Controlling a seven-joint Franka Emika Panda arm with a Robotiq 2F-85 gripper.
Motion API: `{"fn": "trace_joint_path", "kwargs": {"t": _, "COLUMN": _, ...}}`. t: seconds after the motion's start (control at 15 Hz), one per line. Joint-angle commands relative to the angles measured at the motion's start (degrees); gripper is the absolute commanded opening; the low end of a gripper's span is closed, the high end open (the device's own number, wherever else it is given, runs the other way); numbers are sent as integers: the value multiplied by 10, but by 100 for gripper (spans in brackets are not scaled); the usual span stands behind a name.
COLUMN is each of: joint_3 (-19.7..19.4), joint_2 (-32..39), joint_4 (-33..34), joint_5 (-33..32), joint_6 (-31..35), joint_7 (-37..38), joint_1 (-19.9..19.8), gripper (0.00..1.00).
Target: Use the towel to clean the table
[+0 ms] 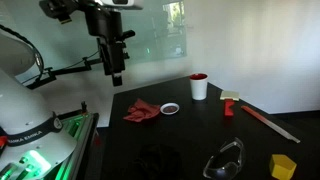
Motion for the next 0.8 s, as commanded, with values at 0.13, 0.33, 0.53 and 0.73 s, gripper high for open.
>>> {"fn": "trace_joint_path", "kwargs": {"t": 0.13, "joint_3": 5, "joint_2": -9, "joint_4": 24, "joint_5": 3, "joint_6": -4, "joint_7": -2, "joint_1": -5, "gripper": 100}}
{"fn": "trace_joint_path", "kwargs": {"t": 0.33, "joint_3": 5, "joint_2": -10, "joint_4": 23, "joint_5": 3, "joint_6": -5, "joint_7": -2, "joint_1": -5, "gripper": 100}}
{"fn": "trace_joint_path", "kwargs": {"t": 0.53, "joint_3": 5, "joint_2": -10, "joint_4": 23, "joint_5": 3, "joint_6": -5, "joint_7": -2, "joint_1": -5, "gripper": 100}}
{"fn": "trace_joint_path", "kwargs": {"t": 0.73, "joint_3": 5, "joint_2": -10, "joint_4": 23, "joint_5": 3, "joint_6": -6, "joint_7": -2, "joint_1": -5, "gripper": 100}}
